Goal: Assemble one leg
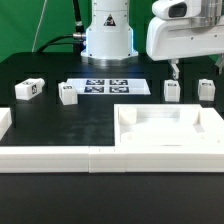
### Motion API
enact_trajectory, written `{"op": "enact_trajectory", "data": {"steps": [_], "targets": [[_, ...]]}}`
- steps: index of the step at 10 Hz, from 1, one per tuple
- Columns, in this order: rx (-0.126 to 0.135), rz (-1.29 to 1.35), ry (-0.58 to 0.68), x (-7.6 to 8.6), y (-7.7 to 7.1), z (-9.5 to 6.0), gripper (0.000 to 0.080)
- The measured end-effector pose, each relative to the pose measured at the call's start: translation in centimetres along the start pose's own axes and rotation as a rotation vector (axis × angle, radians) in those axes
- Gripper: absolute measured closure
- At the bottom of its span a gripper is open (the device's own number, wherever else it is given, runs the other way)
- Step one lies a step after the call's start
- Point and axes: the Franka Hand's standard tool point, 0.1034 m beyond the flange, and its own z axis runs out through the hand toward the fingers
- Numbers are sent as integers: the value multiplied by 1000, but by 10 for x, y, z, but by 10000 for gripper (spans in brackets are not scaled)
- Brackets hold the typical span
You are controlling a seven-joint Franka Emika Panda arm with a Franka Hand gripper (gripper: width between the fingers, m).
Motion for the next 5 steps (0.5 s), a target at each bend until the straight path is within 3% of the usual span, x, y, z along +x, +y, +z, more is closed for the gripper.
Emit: {"op": "enact_trajectory", "data": {"steps": [2, 5], "targets": [[15, 218, -3, -11, -8, 5, 150], [12, 221, -12, -31, -30, 15, 150]]}}
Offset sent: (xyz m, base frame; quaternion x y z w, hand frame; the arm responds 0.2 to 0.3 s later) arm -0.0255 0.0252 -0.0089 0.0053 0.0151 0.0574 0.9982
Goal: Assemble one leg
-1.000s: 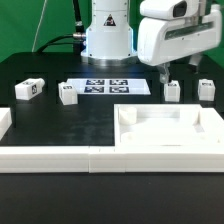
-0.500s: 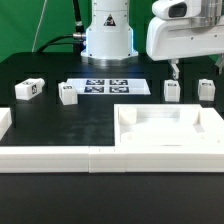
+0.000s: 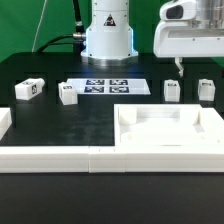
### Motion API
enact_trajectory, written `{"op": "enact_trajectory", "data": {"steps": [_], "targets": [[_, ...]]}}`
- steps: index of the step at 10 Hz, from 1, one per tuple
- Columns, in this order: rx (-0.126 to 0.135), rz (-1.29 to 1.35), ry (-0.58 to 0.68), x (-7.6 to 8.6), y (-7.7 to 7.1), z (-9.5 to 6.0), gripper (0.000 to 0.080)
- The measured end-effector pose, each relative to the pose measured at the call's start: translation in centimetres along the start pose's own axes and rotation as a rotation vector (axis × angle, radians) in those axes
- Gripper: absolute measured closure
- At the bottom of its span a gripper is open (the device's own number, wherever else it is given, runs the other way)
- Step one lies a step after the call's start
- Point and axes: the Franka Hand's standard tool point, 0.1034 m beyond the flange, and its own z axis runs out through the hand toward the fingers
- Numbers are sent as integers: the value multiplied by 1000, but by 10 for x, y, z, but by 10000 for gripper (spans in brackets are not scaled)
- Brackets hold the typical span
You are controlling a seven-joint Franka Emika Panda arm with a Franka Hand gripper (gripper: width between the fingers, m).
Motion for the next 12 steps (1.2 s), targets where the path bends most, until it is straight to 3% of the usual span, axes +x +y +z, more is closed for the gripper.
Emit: {"op": "enact_trajectory", "data": {"steps": [3, 4, 7, 10, 12], "targets": [[-12, -19, -24, -3, 1, 1, 150], [-34, -37, -110, -6, 8, 2, 150], [-33, -50, -359, 0, 9, 6, 150], [-78, -5, -596, -9, -2, 10, 150], [-119, -4, -792, -20, 1, 17, 150]]}}
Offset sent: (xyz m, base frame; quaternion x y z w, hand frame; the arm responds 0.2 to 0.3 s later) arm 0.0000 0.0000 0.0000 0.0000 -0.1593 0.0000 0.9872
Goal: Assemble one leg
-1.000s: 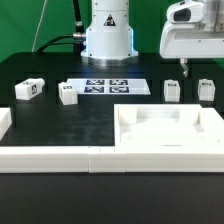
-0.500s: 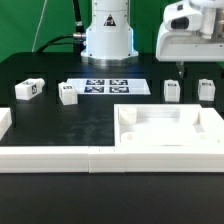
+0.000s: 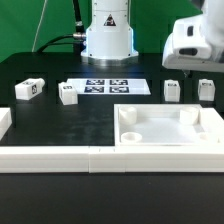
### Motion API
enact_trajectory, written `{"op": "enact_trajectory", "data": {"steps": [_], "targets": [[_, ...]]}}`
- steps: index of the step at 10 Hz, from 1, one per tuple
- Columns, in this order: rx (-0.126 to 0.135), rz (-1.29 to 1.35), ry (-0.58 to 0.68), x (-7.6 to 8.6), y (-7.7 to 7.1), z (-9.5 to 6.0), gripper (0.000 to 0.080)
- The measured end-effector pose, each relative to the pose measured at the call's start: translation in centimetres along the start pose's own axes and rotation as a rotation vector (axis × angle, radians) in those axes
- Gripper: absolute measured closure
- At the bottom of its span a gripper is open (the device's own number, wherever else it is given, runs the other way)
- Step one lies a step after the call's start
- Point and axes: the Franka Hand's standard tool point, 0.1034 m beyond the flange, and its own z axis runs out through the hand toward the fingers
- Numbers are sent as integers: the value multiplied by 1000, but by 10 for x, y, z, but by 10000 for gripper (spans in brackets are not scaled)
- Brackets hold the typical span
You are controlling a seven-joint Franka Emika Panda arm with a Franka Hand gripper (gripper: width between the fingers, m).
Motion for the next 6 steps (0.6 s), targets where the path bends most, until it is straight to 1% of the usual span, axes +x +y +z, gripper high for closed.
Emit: {"op": "enact_trajectory", "data": {"steps": [1, 2, 6], "targets": [[-1, 2, -76, 6, 4, 4, 150], [3, 6, -77, 11, 3, 6, 150], [5, -5, -43, 13, -4, 20, 150]]}}
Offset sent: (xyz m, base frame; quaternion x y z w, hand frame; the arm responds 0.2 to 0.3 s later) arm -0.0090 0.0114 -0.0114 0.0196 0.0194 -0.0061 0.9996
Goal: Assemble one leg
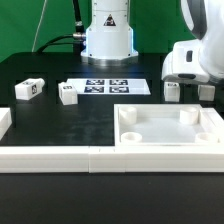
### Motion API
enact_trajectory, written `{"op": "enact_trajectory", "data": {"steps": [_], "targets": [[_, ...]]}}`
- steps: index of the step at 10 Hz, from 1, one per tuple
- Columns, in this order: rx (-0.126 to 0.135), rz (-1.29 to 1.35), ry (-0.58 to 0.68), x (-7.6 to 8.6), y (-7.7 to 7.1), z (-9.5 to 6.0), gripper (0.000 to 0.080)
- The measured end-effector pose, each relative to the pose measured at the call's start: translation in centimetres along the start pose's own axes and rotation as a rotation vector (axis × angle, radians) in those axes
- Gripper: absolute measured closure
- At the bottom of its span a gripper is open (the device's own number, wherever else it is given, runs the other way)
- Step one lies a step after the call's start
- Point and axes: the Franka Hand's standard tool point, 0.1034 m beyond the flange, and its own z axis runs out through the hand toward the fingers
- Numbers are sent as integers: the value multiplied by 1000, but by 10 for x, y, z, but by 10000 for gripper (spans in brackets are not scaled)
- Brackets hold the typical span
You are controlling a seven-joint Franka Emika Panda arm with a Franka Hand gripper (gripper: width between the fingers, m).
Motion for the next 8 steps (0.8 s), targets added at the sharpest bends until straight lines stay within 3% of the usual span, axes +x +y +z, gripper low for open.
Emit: {"op": "enact_trajectory", "data": {"steps": [3, 4, 5, 6, 8], "targets": [[-11, -7, 6, -2, -3, 11, 150], [-11, -6, 6, -2, -3, 11, 238], [-11, -6, 6, -2, -3, 11, 433], [-11, -7, 6, -2, -3, 11, 511], [-11, -7, 6, -2, -3, 11, 511]]}}
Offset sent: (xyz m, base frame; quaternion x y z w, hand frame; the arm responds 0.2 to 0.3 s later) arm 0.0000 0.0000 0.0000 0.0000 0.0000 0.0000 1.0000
